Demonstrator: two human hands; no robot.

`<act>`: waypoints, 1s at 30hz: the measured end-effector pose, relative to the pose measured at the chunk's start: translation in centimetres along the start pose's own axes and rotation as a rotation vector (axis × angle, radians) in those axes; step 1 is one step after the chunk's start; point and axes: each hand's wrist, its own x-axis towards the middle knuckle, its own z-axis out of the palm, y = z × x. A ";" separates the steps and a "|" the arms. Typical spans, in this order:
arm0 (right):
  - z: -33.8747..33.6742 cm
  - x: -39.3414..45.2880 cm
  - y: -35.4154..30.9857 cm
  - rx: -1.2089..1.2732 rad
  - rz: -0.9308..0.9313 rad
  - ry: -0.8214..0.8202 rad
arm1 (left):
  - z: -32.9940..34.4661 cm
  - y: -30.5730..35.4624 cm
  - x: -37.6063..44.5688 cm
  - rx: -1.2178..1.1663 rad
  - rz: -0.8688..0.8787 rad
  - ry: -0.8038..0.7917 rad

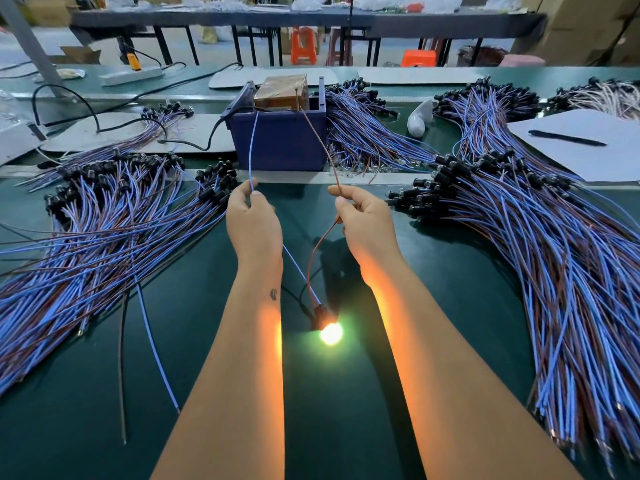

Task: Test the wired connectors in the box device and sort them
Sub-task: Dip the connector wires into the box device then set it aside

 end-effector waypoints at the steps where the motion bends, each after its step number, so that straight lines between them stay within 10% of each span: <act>1: 0.0 0.0 0.0 -0.006 -0.003 -0.002 | 0.0 0.0 0.0 0.001 0.002 -0.001; 17: 1.0 -0.7 -0.1 -0.039 -0.172 -0.143 | 1.2 0.0 -1.1 -0.086 -0.056 -0.363; 30: 0.1 -1.0 -0.6 0.203 -0.128 -0.291 | 0.3 0.6 -0.3 -0.443 -0.205 -0.221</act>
